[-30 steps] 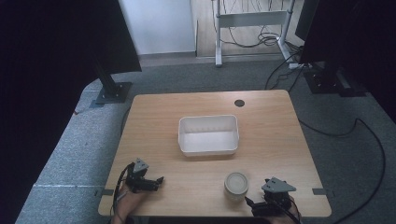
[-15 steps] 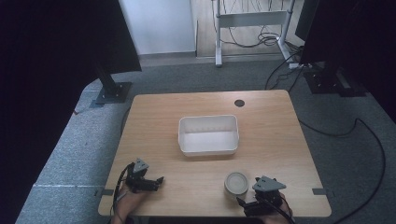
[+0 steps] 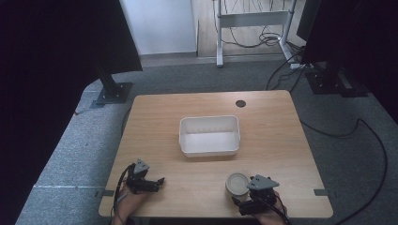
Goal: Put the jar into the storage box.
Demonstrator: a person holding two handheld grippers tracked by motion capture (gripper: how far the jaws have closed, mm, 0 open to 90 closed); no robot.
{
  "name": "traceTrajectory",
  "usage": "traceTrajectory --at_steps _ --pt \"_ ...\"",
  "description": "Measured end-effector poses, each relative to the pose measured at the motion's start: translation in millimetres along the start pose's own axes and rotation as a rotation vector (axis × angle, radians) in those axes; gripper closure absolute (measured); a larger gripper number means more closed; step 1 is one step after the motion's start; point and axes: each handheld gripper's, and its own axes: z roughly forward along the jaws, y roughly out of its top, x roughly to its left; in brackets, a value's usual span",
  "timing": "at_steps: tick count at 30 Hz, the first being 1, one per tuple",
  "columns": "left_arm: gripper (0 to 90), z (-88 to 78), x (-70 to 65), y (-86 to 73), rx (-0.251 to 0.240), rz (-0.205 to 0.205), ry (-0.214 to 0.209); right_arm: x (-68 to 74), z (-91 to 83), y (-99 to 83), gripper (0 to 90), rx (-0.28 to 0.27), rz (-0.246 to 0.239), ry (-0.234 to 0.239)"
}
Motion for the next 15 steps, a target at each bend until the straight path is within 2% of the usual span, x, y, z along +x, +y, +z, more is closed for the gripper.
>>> traceTrajectory --at_steps 15 --pt "1.1 0.0 0.0 0.0 0.000 0.000 0.000 3.5 14.7 7.3 5.0 0.006 -0.007 0.008"
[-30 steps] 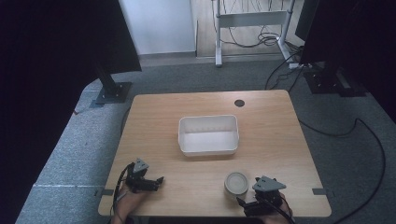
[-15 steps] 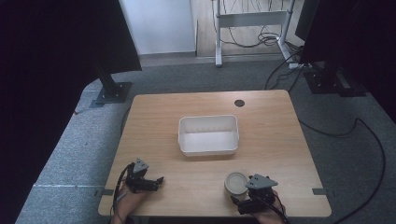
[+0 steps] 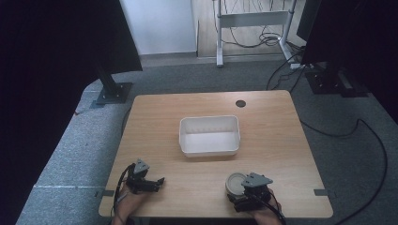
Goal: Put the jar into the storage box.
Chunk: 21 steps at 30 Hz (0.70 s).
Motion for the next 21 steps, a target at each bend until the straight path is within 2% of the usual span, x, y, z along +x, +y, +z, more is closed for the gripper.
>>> traceTrajectory --at_steps 4,13,21 --pt "1.1 0.0 0.0 0.0 0.000 0.000 0.000 2.4 4.8 1.7 8.8 0.003 -0.009 -0.009" --pt "1.1 0.0 0.0 0.0 0.000 0.000 0.000 6.1 4.7 3.8 9.4 0.015 0.023 -0.040" --pt "1.1 -0.1 -0.1 -0.1 0.000 0.000 0.000 4.8 2.2 9.6 9.4 -0.001 0.016 -0.068"
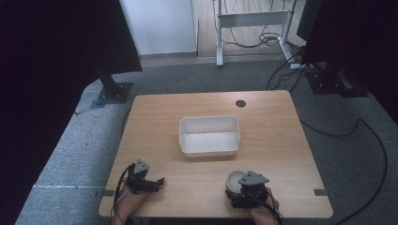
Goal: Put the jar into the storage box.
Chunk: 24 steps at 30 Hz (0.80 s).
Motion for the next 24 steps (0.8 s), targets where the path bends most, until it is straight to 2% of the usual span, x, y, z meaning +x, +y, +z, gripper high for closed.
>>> traceTrajectory --at_steps 9,24 --pt "1.0 0.0 0.0 0.0 0.000 0.000 0.000 -3.4 3.8 8.6 9.5 0.006 0.011 -0.020" --pt "1.1 0.0 0.0 0.0 0.000 0.000 0.000 -7.6 8.1 24.9 9.4 -0.005 0.026 -0.016"
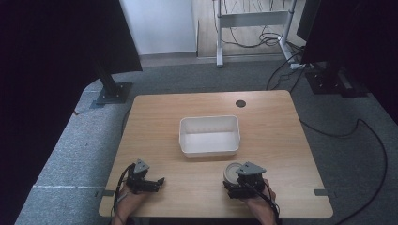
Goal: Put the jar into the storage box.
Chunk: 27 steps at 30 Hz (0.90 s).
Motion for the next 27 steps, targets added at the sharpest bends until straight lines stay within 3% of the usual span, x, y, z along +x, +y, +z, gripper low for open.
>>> traceTrajectory --at_steps 27 --pt "0.8 -0.7 -0.8 -0.8 0.001 0.002 -0.001 -5.9 11.8 26.2 9.5 -0.015 0.020 -0.008"
